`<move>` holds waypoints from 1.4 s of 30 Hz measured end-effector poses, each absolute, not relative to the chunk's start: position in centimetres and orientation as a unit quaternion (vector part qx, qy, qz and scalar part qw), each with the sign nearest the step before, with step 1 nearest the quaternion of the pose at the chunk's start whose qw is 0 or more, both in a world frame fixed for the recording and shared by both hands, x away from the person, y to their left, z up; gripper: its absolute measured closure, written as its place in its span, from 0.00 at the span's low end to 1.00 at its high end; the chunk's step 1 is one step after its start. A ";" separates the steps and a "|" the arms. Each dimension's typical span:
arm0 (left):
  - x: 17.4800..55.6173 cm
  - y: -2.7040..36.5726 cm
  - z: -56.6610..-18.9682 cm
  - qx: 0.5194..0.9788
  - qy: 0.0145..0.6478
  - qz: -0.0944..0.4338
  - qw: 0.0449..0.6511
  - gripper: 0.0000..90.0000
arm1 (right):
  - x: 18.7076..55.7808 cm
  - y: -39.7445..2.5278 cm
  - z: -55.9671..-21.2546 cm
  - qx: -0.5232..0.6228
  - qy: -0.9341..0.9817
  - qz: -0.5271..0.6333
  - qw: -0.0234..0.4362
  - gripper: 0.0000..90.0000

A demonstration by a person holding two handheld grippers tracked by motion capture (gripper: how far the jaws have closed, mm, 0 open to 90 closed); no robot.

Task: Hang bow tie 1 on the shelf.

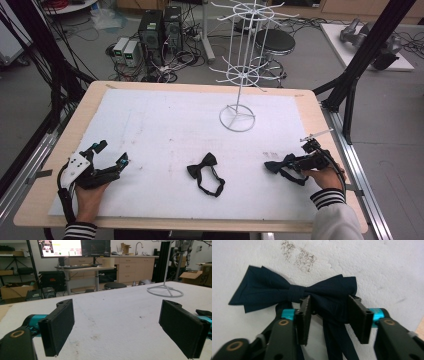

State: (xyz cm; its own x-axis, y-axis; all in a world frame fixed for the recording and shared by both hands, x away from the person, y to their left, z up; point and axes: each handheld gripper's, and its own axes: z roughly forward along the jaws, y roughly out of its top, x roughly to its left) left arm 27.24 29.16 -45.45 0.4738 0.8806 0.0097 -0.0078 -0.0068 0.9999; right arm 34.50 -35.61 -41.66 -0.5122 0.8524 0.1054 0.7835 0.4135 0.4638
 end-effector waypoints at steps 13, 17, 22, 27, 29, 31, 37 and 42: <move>27.2 29.2 -45.5 0.608 0.359 0.367 0.606 0.15 | 34.2 -35.1 -41.6 0.470 0.850 0.220 0.089 0.94; 27.2 29.2 -45.5 0.607 0.359 0.366 0.607 0.15 | 34.2 -35.2 -41.5 0.472 0.847 0.227 0.087 0.95; 27.2 29.2 -45.5 0.608 0.359 0.367 0.606 0.15 | 34.1 -35.3 -41.0 0.474 0.839 0.251 0.094 0.95; 27.2 29.1 -45.4 0.608 0.359 0.367 0.605 0.15 | 33.9 -35.2 -40.7 0.470 0.838 0.259 0.100 0.95; 27.2 29.1 -45.5 0.608 0.359 0.367 0.605 0.15 | 33.9 -35.2 -40.6 0.469 0.835 0.268 0.105 0.95; 27.2 29.2 -45.4 0.609 0.359 0.367 0.605 0.15 | 33.8 -35.1 -40.3 0.464 0.832 0.282 0.112 0.95; 27.2 29.1 -45.4 0.609 0.359 0.367 0.605 0.15 | 33.7 -34.8 -39.6 0.443 0.821 0.335 0.135 0.95; 27.2 29.1 -45.4 0.609 0.359 0.367 0.604 0.15 | 33.5 -34.7 -39.1 0.432 0.812 0.363 0.151 0.95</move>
